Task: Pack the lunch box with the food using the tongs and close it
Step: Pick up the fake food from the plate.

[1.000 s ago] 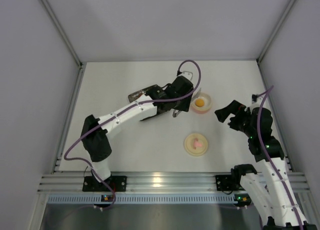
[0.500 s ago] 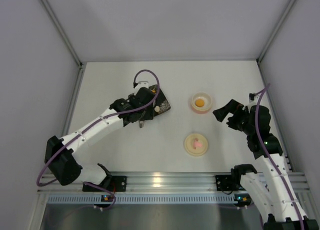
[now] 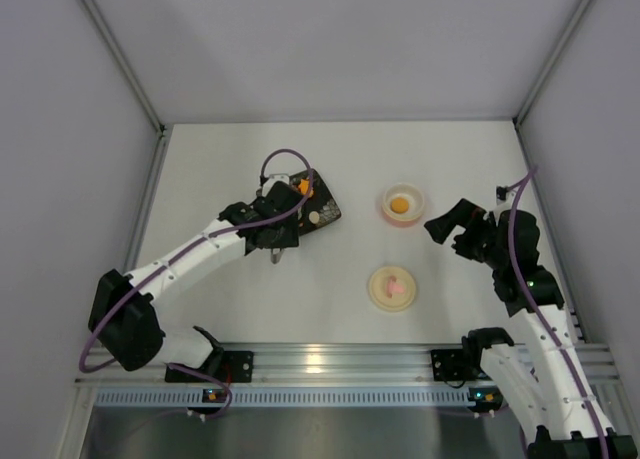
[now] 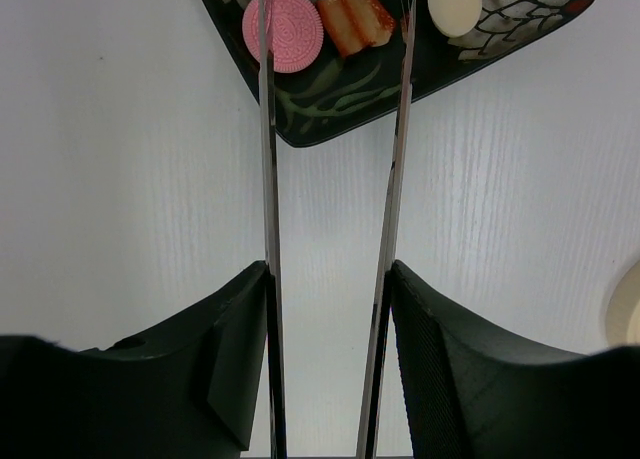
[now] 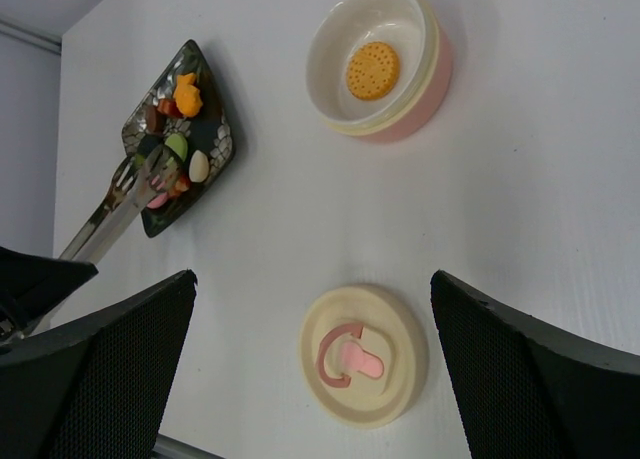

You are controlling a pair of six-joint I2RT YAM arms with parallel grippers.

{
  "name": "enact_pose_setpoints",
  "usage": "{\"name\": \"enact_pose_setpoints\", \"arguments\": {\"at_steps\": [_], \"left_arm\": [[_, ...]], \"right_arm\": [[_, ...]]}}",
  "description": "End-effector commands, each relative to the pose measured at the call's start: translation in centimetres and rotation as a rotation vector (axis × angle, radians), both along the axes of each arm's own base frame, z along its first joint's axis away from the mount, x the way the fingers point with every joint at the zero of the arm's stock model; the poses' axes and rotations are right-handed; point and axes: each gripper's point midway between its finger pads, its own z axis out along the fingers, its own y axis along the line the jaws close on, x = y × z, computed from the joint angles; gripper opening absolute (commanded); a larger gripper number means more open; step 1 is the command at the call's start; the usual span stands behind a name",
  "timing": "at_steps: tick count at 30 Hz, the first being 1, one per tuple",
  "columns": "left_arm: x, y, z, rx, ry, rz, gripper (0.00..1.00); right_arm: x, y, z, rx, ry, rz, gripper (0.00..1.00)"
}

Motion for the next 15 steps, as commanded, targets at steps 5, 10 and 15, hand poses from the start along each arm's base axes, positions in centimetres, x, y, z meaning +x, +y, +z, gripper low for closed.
{"name": "enact_pose_setpoints", "arguments": {"at_steps": [5,10,15], "left_arm": [[1.6,-1.0,0.6,-0.046,-0.046,-0.008,0.54],[2.1,-1.5,0.6,-0.05,-0.044,-0.023,0.54],[2.4,-1.8,-0.2,-0.048,-0.026,-0.029,0.54]], "right_arm": [[0.8,-0.3,1.2,0.008,-0.069,-0.012,1.0],[0.8,-0.3,1.0,0.006,-0.066,-0.016,1.0],[0.8,-0.4,0.7,0.006,-0.06,-0.021,0.99]]}}
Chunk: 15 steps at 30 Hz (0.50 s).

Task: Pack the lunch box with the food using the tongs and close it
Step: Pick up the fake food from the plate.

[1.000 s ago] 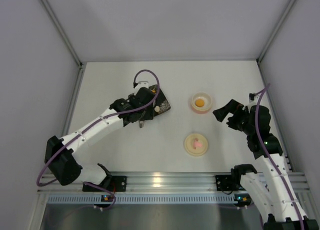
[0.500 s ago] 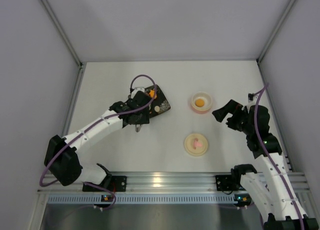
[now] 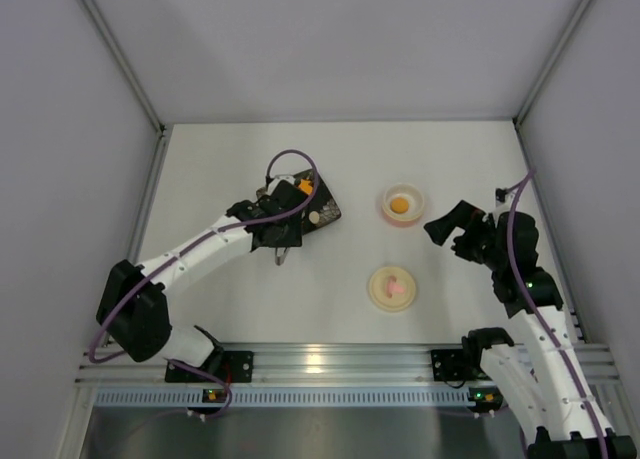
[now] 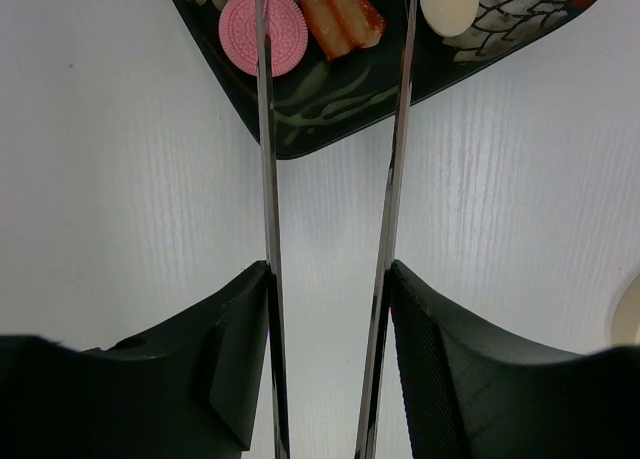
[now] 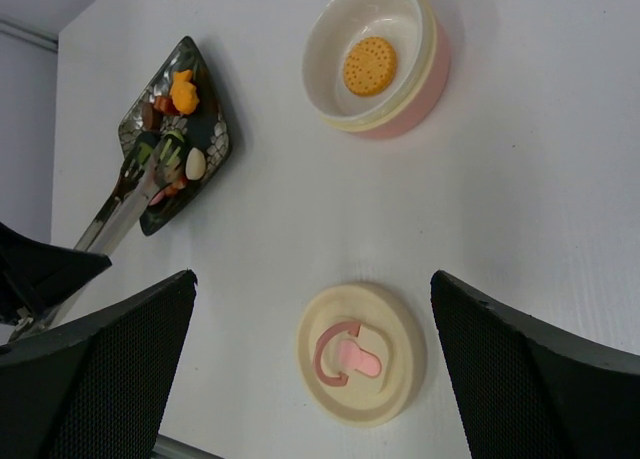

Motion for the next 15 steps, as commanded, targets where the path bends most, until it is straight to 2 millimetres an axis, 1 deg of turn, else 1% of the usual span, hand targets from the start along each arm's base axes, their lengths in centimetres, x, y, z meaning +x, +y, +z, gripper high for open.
{"name": "enact_pose_setpoints", "arguments": {"at_steps": [1,5,8,15], "left_arm": [[1.78,-1.26,1.25,-0.047,-0.054,-0.011,0.54],[2.0,-1.24,0.85,-0.047,-0.046,-0.002,0.54],[2.14,-1.28,0.96,-0.05,-0.051,-0.001,0.53],[2.41,-1.38,1.12,-0.046,-0.049,-0.007,0.46]], "right_arm": [[0.82,-0.38,0.93,0.004,-0.061,-0.018,0.99],[0.84,-0.44,0.8,0.0,-0.06,-0.02,0.99],[0.86,-0.47,0.69,-0.001,-0.057,-0.021,0.99],[0.87,-0.43,0.59,0.003,-0.056,-0.021,1.0]]}}
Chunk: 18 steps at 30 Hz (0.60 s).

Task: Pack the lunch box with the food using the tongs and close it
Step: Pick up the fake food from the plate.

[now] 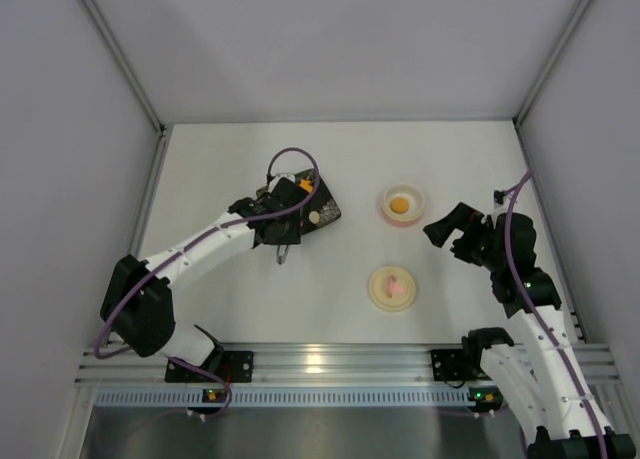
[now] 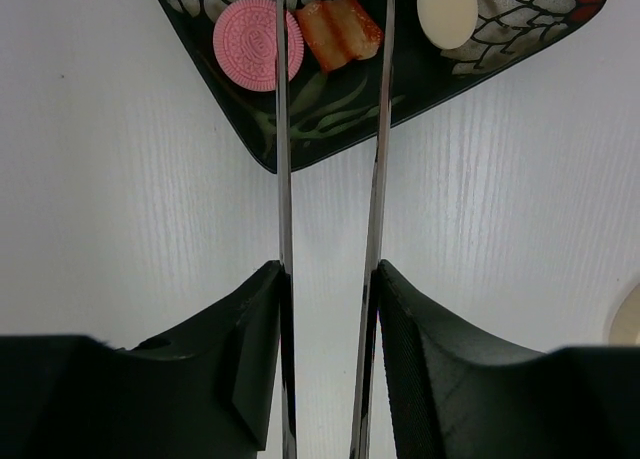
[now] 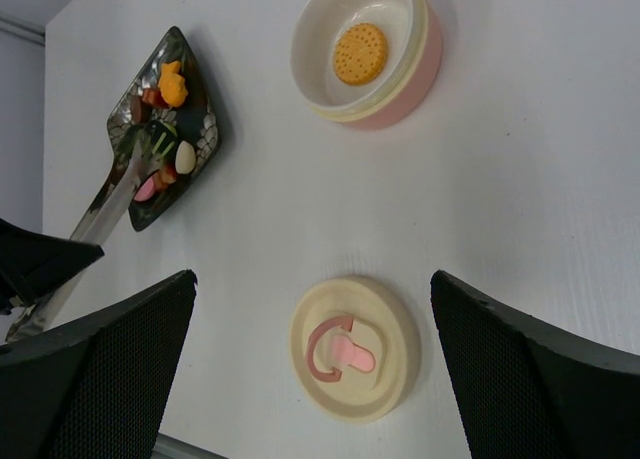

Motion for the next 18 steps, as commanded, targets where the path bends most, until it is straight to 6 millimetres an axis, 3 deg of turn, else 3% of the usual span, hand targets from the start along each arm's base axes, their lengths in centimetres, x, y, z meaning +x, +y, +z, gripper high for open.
{"name": "enact_pose_setpoints", "arguments": {"at_steps": [1,8,18], "left_arm": [[1.8,-1.2,2.0,-0.048,-0.066,-0.007,0.45],[2.1,-1.3,3.9,-0.059,-0.097,-0.014,0.4],[2.8,-2.5,8.2,-0.113,-0.153,-0.054,0.39]], "right_arm": [[1.1,-0.4,1.6,0.005,-0.079,-0.021,1.0],[1.1,-0.4,1.7,0.007,-0.08,-0.02,1.0],[1.1,-0.4,1.7,0.007,-0.08,-0.023,0.99]]}}
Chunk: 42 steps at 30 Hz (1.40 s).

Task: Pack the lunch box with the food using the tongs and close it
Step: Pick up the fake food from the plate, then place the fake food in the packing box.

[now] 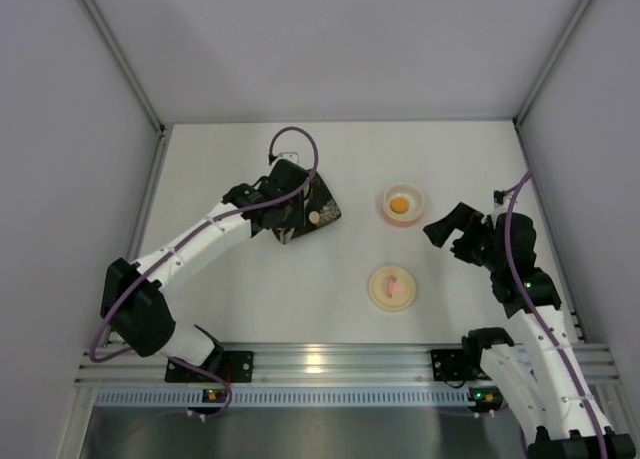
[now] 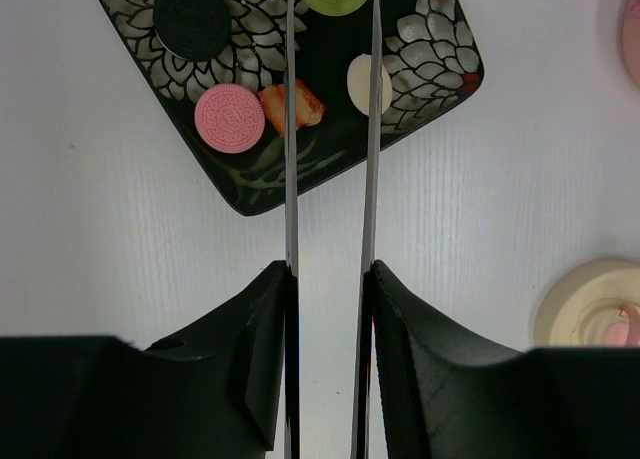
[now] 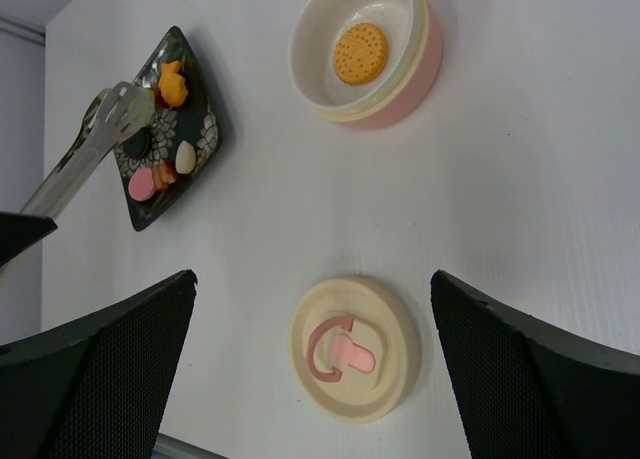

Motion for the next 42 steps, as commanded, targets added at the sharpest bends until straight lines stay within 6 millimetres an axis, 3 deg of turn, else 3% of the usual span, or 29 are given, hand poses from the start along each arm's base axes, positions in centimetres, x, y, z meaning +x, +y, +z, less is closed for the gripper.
{"name": "enact_pose_setpoints", "arguments": {"at_steps": [1,5,7,10,12,16,17,18,20,22,25,35,42], "left_arm": [[0.7,-1.1,3.7,-0.066,-0.07,-0.029,0.39],[0.7,-3.6,5.5,-0.102,-0.095,-0.081,0.39],[0.7,-5.7,7.1,-0.13,-0.121,-0.121,0.39],[0.3,-8.9,7.5,-0.124,-0.126,-0.184,0.39],[0.5,-12.1,8.6,-0.131,-0.146,-0.229,0.39],[-0.1,-15.6,8.8,-0.139,-0.145,-0.29,0.39],[0.0,-16.3,7.9,-0.126,-0.13,-0.3,0.39],[-0.1,-17.3,8.5,-0.137,-0.141,-0.317,0.39],[-0.4,-18.8,7.5,-0.127,-0.125,-0.343,0.39],[-0.4,-19.9,7.6,-0.137,-0.128,-0.357,0.39],[-0.5,-21.3,5.8,-0.125,-0.103,-0.378,0.4],[0.0,-23.3,2.7,-0.117,-0.063,-0.404,0.41],[0.2,-23.9,1.9,-0.12,-0.061,-0.41,0.43]], "right_arm": [[1.1,-0.4,1.8,0.008,-0.08,-0.024,0.99],[1.1,-0.6,2.0,0.004,-0.081,-0.03,1.0],[1.0,-0.6,2.3,0.0,-0.08,-0.034,0.99],[0.8,-1.0,2.9,-0.016,-0.086,-0.046,1.0],[0.7,-1.5,3.2,-0.036,-0.083,-0.066,1.0],[0.5,-2.2,3.9,-0.062,-0.09,-0.095,1.0],[0.4,-2.3,3.9,-0.066,-0.087,-0.097,0.99],[0.3,-2.4,4.1,-0.072,-0.091,-0.099,0.99],[0.2,-2.4,4.3,-0.076,-0.092,-0.101,0.99],[0.2,-2.5,4.5,-0.082,-0.095,-0.103,0.99],[0.2,-2.7,4.7,-0.088,-0.096,-0.106,0.99],[0.1,-2.7,5.0,-0.093,-0.1,-0.106,0.99],[0.1,-2.7,4.6,-0.093,-0.095,-0.106,1.0]]}}
